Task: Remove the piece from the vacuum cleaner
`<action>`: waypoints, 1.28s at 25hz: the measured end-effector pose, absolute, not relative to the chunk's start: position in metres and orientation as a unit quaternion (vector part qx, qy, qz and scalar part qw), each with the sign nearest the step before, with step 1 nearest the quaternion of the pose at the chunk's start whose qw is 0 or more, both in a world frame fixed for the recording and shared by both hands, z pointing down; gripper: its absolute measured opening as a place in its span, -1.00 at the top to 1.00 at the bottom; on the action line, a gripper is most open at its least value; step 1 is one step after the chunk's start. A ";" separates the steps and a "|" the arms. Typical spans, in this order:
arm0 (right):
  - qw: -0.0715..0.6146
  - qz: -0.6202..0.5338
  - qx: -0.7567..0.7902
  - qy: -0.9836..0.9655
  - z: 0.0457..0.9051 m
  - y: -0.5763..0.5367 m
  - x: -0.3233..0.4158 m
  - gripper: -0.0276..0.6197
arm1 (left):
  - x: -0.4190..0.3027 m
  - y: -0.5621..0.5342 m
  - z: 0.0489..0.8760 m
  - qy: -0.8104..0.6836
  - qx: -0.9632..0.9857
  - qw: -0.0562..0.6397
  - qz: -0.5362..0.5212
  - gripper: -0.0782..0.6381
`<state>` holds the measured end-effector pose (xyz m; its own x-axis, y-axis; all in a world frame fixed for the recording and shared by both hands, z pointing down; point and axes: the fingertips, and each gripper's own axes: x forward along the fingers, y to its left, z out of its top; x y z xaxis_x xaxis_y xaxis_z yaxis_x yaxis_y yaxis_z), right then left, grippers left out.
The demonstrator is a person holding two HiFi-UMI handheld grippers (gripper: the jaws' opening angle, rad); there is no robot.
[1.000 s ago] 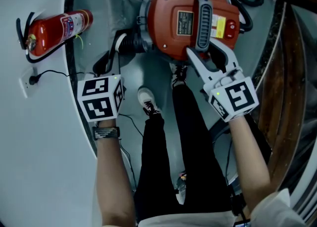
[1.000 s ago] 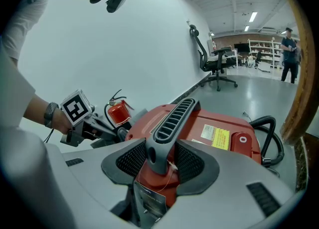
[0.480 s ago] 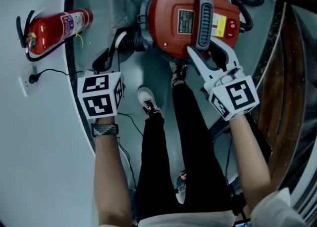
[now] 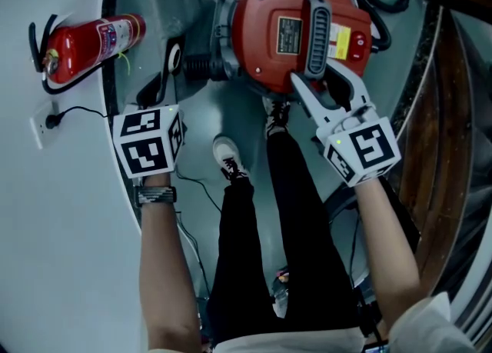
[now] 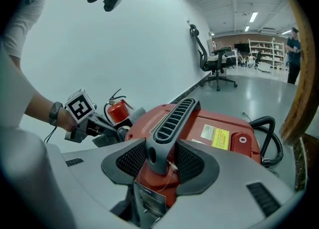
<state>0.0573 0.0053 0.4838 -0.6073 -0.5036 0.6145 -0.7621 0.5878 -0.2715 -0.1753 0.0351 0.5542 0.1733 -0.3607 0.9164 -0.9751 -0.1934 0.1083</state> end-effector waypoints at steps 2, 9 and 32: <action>0.245 0.263 0.370 -0.857 0.484 0.005 0.057 0.33 | -0.180 0.034 0.553 -0.501 0.665 0.385 0.397 0.70; 0.258 0.258 0.371 -0.854 0.485 0.005 0.057 0.33 | -0.191 0.039 0.542 -0.502 0.671 0.366 0.404 0.70; 0.266 0.296 0.406 -0.823 0.475 0.031 0.070 0.36 | -0.209 0.088 0.475 -0.525 0.680 0.339 0.383 0.70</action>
<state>0.0704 0.0308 0.4753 -0.5280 -0.5106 0.6786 -0.8258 0.4950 -0.2701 -0.2085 0.0877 0.4753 0.1552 -0.4547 0.8770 -0.9739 -0.2193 0.0586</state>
